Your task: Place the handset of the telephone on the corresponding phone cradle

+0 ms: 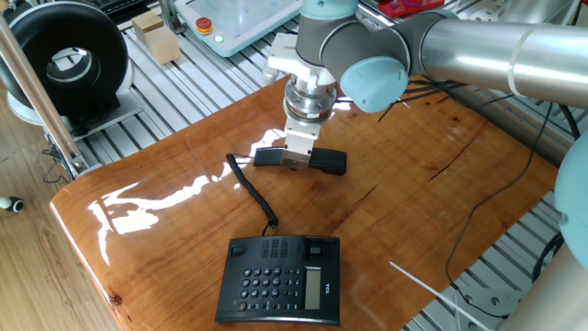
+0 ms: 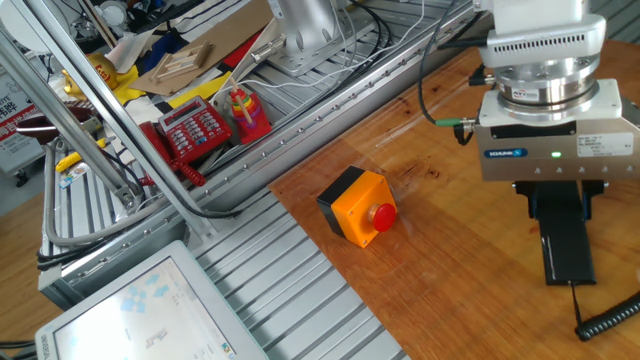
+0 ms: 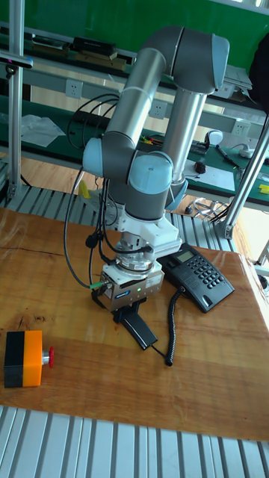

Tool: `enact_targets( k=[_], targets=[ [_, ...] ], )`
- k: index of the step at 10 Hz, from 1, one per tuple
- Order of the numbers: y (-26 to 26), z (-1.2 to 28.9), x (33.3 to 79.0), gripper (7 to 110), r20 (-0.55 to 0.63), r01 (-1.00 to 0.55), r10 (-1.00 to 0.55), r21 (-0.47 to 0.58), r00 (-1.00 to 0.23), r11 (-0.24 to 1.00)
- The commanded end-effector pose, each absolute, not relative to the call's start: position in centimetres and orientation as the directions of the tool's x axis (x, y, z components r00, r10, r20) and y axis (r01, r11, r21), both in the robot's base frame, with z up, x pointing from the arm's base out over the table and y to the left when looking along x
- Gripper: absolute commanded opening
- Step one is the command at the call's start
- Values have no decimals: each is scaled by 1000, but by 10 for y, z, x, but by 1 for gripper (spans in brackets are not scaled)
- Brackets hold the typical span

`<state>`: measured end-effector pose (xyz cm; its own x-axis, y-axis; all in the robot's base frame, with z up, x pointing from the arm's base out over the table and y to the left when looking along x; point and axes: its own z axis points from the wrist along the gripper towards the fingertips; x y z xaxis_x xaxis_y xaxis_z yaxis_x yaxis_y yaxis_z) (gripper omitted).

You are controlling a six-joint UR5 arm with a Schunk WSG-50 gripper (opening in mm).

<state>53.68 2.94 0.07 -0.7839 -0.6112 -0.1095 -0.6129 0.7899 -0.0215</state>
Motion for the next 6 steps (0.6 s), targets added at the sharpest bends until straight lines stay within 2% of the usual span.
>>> enact_targets(
  k=[1,2,3,4,5,6],
  targets=[
    [26,8,537,44,-110,-610,-607,-13,-787,792],
    [28,10,539,44,-110,-597,-594,-9,-797,802],
    [26,9,539,22,-100,-559,-559,-30,-823,829],
    [25,7,538,22,-96,-539,-540,-40,-836,842],
    [26,7,538,7,-98,-539,-539,-34,-836,842],
    [28,7,537,7,-100,-540,-540,-29,-836,841]
  ],
)
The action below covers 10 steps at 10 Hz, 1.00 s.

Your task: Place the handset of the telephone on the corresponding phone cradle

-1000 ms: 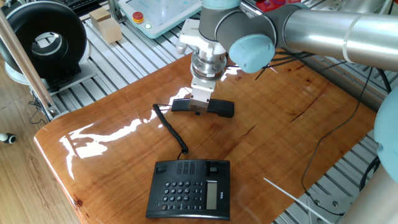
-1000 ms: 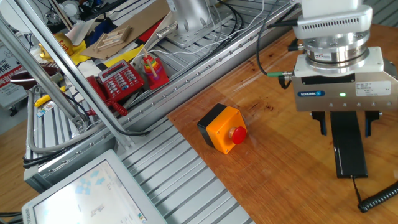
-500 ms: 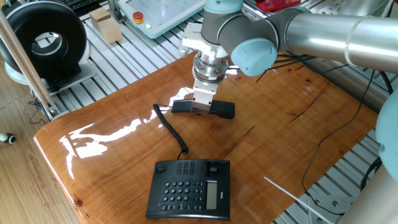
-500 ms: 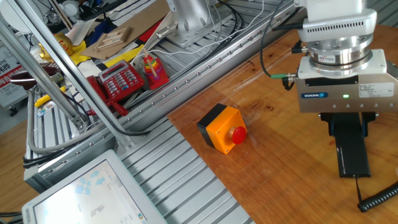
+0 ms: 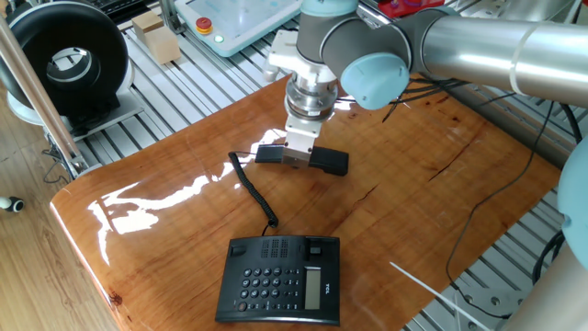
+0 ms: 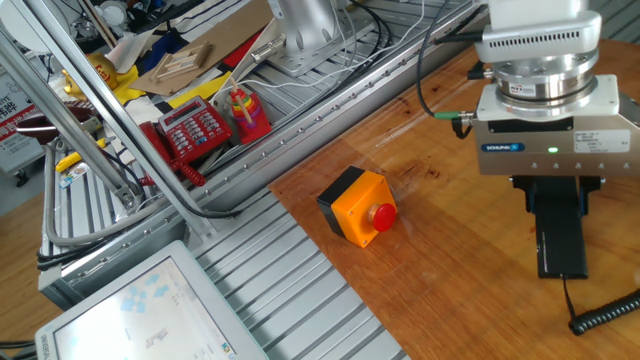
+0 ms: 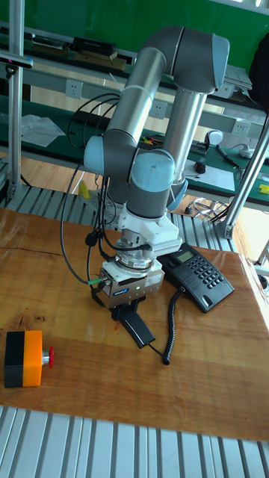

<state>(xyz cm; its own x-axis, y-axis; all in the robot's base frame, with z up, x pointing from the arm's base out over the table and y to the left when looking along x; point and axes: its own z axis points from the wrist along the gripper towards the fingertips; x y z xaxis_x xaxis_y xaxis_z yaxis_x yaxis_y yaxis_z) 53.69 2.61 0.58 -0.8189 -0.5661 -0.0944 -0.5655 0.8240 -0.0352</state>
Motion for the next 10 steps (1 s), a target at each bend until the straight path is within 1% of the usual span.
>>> enact_targets(
  k=[1,3,7,8,10],
  targets=[
    [29,7,536,7,-96,-542,-541,-25,-835,840],
    [21,4,523,7,-35,-526,-527,-30,-849,850],
    [24,2,516,7,-16,-524,-524,-5,-852,852],
    [26,3,516,7,-19,-523,-523,2,-852,853],
    [31,14,534,7,-63,-511,-512,-24,-857,859]
  ],
)
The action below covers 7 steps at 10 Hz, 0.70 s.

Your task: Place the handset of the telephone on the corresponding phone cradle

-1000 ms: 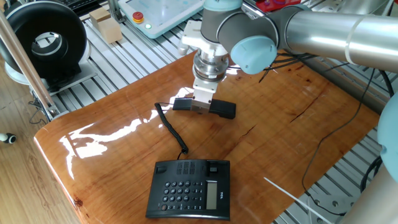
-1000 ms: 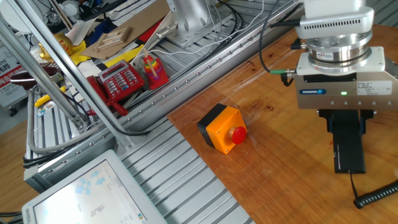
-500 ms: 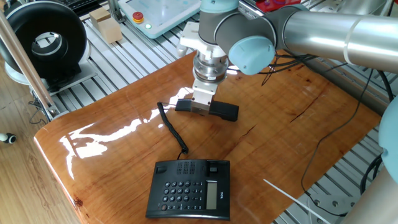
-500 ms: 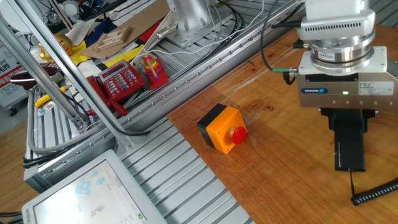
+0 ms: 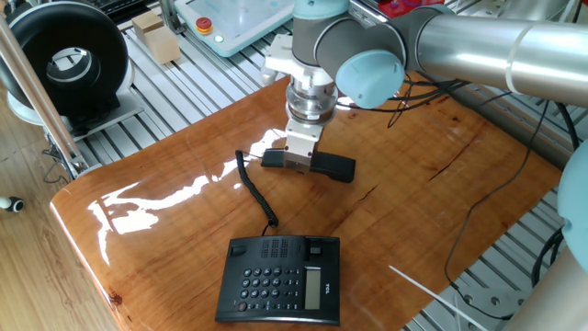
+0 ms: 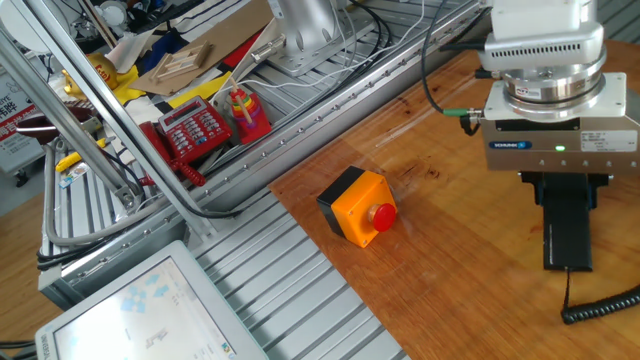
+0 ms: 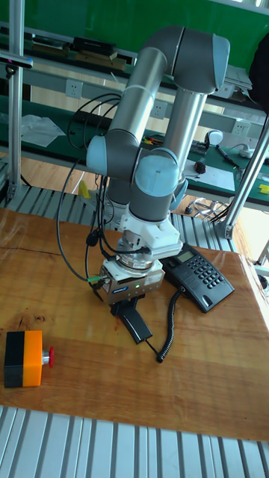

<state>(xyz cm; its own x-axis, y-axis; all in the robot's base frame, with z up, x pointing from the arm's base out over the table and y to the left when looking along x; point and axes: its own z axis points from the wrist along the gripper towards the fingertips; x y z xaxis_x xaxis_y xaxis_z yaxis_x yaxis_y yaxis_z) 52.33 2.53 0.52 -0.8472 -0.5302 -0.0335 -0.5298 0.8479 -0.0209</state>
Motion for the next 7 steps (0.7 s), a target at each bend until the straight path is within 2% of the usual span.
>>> enact_targets(
  k=[1,3,7],
  targets=[
    [38,16,542,7,-96,-500,-499,-21,-861,866],
    [50,17,566,7,-204,-482,-476,-25,-855,876],
    [44,22,549,7,-118,-483,-483,-27,-868,875]
  ],
)
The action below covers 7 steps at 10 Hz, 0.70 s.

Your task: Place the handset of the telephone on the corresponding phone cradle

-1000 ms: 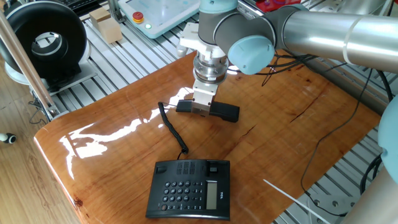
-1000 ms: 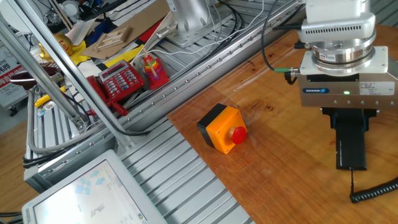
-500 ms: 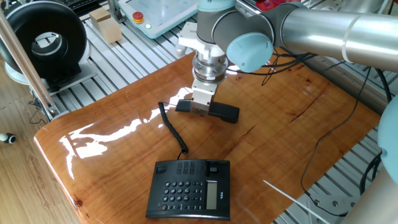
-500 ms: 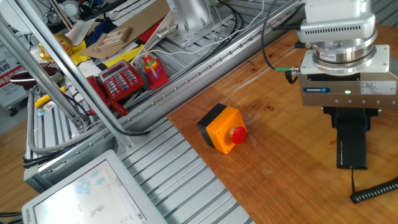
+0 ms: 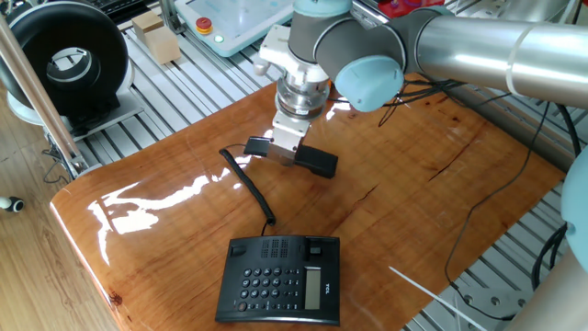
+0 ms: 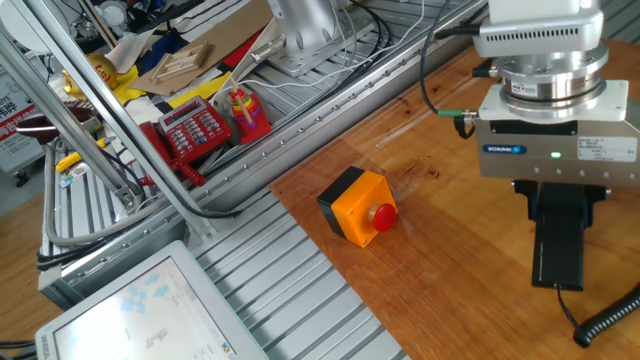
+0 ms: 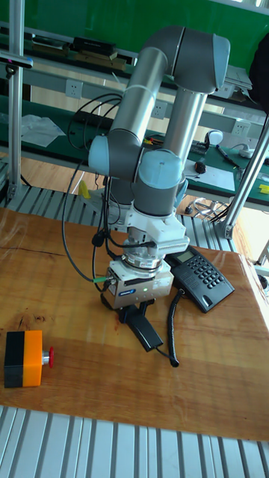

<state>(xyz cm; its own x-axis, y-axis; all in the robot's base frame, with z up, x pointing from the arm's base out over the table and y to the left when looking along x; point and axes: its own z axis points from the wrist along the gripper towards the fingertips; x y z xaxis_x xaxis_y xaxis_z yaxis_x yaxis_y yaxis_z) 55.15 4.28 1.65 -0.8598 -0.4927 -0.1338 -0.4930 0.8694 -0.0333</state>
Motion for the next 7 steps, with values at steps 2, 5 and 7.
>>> enact_targets(
  k=[2,5,7],
  targets=[
    [28,27,527,7,19,-453,-453,-69,-891,889],
    [26,34,505,7,108,-435,-428,-48,-897,899],
    [31,46,502,7,120,-424,-417,-42,-901,904]
  ],
)
